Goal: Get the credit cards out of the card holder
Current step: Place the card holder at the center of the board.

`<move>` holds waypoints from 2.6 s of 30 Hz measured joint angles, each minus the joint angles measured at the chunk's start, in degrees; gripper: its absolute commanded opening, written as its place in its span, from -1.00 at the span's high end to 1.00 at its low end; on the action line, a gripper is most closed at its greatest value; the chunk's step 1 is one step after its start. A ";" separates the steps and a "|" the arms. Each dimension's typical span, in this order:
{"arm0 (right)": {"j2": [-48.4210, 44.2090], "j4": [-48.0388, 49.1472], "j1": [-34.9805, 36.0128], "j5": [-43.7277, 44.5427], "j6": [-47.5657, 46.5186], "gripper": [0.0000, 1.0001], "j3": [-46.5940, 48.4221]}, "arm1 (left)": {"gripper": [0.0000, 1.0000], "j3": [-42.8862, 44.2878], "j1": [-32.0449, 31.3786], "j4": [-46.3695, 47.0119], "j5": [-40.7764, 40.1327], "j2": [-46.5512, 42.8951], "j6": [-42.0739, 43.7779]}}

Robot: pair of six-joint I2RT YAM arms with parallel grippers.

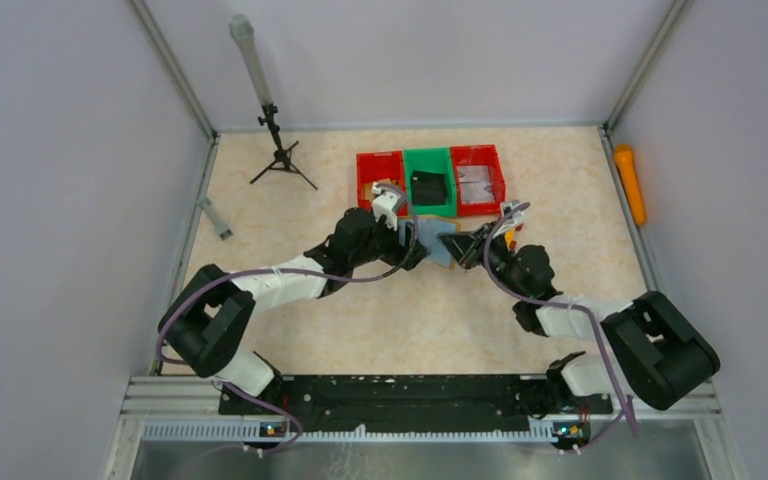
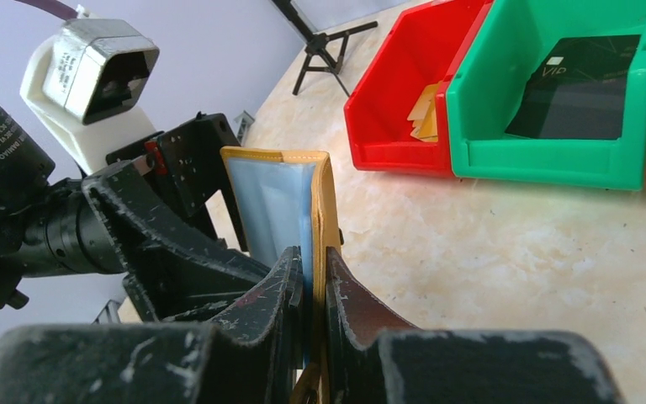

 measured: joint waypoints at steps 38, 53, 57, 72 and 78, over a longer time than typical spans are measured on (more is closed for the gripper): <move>-3.06 -1.68 0.00 4.90 -0.17 0.93 -1.64 | -0.97 -11.26 7.30 11.54 5.20 -9.70 -5.68; 0.13 3.43 0.00 -1.99 1.16 0.90 -1.73 | -0.21 -7.19 8.26 9.44 9.86 -4.26 -6.86; 0.92 4.39 0.00 -3.37 1.36 0.83 -1.70 | 0.32 -7.13 8.48 11.32 12.37 -3.67 -8.15; 4.13 2.60 0.02 -5.55 0.81 0.13 -0.33 | 0.93 -7.34 11.78 13.25 15.17 -2.08 -12.52; 4.13 2.14 0.02 -5.81 0.72 0.19 0.07 | 0.94 -8.41 14.01 16.65 16.79 -2.08 -15.87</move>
